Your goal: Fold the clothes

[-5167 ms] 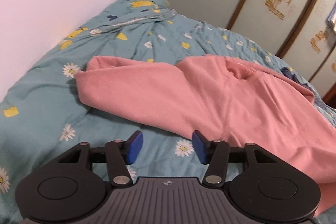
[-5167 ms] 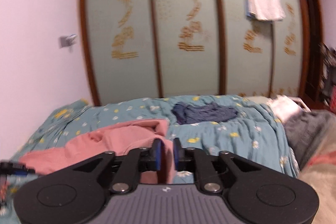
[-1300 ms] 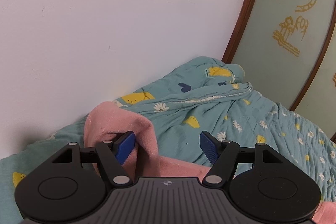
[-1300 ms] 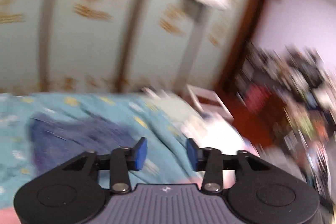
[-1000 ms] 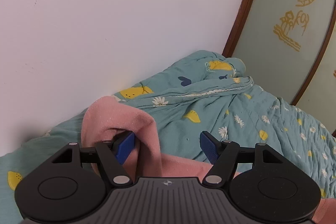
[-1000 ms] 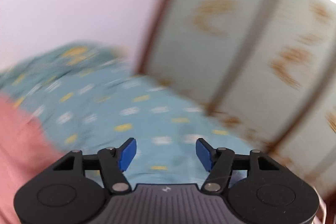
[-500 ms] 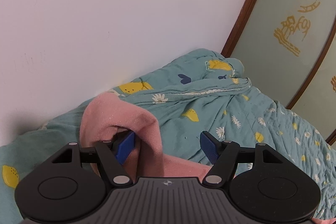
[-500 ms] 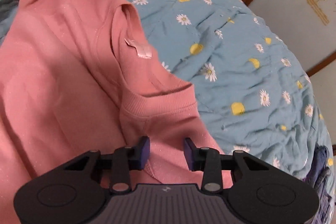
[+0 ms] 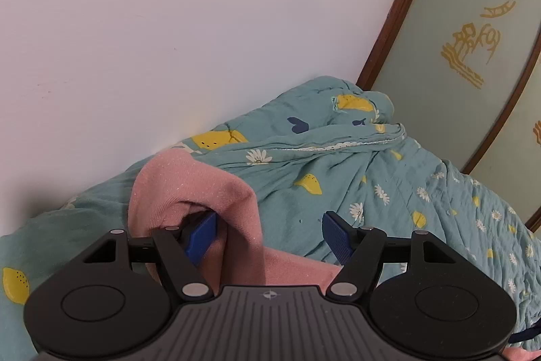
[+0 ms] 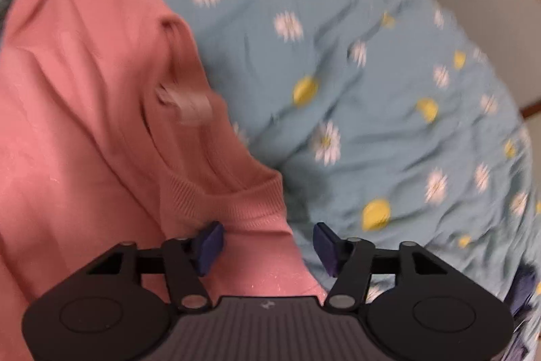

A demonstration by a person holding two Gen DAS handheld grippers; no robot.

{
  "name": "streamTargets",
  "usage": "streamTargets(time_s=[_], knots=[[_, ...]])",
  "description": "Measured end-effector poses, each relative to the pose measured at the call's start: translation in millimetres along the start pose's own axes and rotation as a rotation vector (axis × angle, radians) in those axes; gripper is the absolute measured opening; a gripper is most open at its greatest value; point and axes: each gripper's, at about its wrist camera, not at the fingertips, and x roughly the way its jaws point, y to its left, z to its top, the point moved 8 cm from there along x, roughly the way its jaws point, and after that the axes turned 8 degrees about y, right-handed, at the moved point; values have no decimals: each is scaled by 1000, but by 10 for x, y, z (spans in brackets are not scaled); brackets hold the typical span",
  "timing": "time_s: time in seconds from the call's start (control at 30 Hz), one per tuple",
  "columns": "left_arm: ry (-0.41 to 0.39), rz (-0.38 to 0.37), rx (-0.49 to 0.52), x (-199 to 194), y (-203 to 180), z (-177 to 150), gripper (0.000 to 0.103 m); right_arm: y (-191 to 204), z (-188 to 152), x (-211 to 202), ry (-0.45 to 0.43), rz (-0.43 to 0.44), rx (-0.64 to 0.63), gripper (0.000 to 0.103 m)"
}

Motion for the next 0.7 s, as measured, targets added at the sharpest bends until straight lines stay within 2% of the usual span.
streamTargets(time_s=[0.03, 0.07, 0.13, 0.17, 0.27, 0.4, 0.5, 0.7], knots=[[1, -1, -2, 8, 3, 2, 70, 10, -27, 0, -6, 20, 27, 56], [2, -2, -4, 17, 5, 3, 70, 25, -62, -7, -16, 44, 56, 40], [3, -3, -4, 27, 3, 1, 72, 117, -129, -64, -38, 46, 26, 18], [3, -2, -2, 33, -1, -2, 73, 167, -162, -95, -49, 43, 4, 12], [4, 6, 13, 37, -25, -18, 73, 277, -234, -174, -78, -23, -62, 8], [-5, -2, 2, -6, -15, -12, 73, 116, -152, -561, -241, -211, 15, 7], [-21, -19, -19, -52, 3, 18, 73, -224, 18, -919, -350, -381, 117, 6], [-64, -66, -41, -132, -1, 83, 73, -872, 489, -1369, -442, -616, 246, 6]])
